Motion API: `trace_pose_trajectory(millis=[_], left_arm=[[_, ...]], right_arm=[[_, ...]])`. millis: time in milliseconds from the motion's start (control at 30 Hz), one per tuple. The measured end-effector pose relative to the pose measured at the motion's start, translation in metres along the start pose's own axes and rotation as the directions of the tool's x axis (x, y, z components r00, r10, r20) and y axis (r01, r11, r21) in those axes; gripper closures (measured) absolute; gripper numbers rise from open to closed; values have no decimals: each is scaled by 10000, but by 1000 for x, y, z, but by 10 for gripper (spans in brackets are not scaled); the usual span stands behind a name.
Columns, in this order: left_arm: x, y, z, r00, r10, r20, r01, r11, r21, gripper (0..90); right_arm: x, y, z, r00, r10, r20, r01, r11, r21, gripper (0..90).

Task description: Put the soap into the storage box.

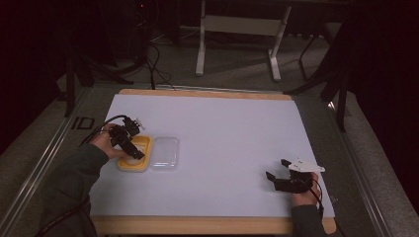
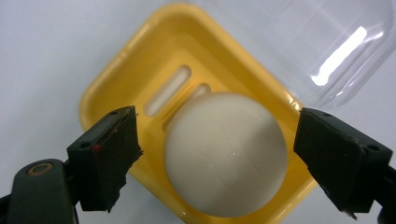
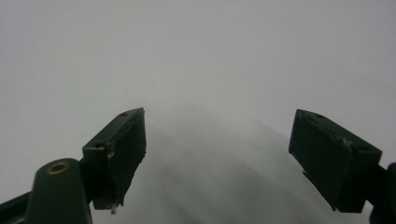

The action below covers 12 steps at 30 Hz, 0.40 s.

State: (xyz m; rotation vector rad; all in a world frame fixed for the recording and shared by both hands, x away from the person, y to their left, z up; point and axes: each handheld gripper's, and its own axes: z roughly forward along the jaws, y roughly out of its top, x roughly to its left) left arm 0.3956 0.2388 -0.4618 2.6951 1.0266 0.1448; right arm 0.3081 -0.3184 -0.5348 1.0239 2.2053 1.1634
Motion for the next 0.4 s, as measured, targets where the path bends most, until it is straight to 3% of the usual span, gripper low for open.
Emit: trace_pose_trajectory(millis=[200, 400], left_arm=[[-14, 8, -15, 9992, 389, -80, -394, 9949, -934, 154], [-32, 9, -19, 9968, 799, -86, -803, 9832, -1641, 184]], right_arm=[[0, 0, 0, 10000, 4, 3, -4, 10000, 30, 186], [0, 0, 1, 10000, 23, 20, -23, 10000, 88, 186]])
